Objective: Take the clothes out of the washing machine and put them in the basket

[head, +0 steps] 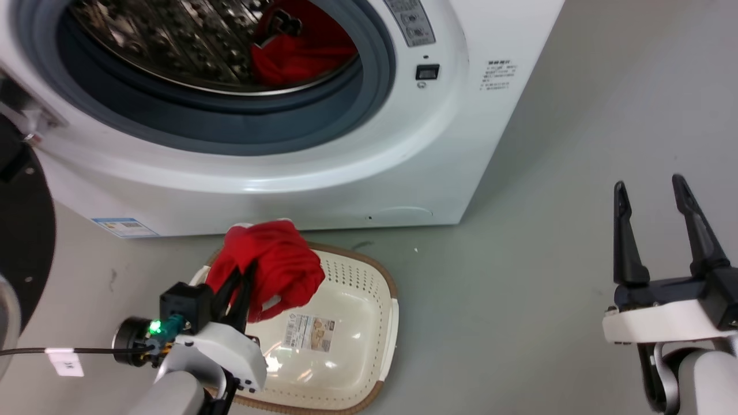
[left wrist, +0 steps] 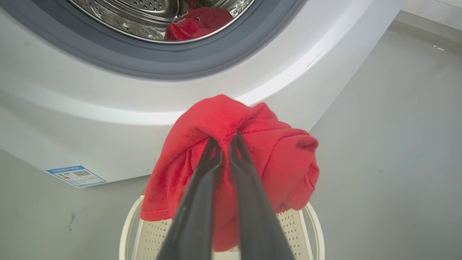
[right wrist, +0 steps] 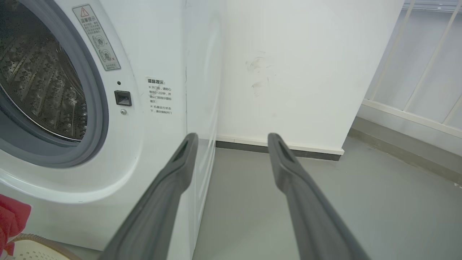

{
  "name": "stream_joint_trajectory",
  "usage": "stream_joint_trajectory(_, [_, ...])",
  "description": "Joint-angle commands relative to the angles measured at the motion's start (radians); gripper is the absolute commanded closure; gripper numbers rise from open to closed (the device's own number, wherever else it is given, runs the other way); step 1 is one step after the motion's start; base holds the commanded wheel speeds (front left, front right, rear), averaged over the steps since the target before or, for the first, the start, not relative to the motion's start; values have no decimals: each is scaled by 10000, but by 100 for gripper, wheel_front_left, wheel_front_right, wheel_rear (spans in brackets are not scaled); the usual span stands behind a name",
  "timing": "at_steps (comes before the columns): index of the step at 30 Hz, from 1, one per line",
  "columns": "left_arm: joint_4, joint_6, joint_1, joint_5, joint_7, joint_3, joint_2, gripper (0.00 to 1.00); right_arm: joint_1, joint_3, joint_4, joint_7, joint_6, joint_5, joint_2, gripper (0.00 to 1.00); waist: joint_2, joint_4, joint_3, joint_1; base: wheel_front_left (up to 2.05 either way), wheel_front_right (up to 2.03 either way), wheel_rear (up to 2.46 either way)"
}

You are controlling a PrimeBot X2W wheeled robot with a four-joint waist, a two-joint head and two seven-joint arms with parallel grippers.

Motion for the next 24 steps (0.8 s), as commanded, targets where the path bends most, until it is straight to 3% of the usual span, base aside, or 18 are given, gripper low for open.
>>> stream_joint_trajectory(1, [276, -89, -76, -19, -53, -82, -168, 100, -228, -1, -87, -21, -10, -25, 8, 0, 0, -307, 554, 0, 0, 0, 0])
stream_joint_trajectory(8, [2544, -523, -1032, 276, -48, -481, -684, 100, -792, 20, -325, -21, -10, 100, 15, 0, 0, -819, 2094, 0, 0, 0, 0])
stream_joint_trajectory(9, [3594, -752, -1665, 409, 14, -616, -822, 100, -1067, 49, -435, -21, -10, 100, 16, 0, 0, -1065, 2804, 0, 0, 0, 0])
stream_joint_trajectory(11, [4341, -887, -2123, 467, 44, -686, -921, 100, -1203, 79, -481, -21, -10, 134, 16, 0, 0, -1222, 3219, 0, 0, 0, 0])
stream_joint_trajectory(24, [7939, -1405, -4261, 538, -30, -633, -1253, 100, -1482, 316, -748, -21, -10, 291, 16, 0, 0, -1941, 5007, 0, 0, 0, 0])
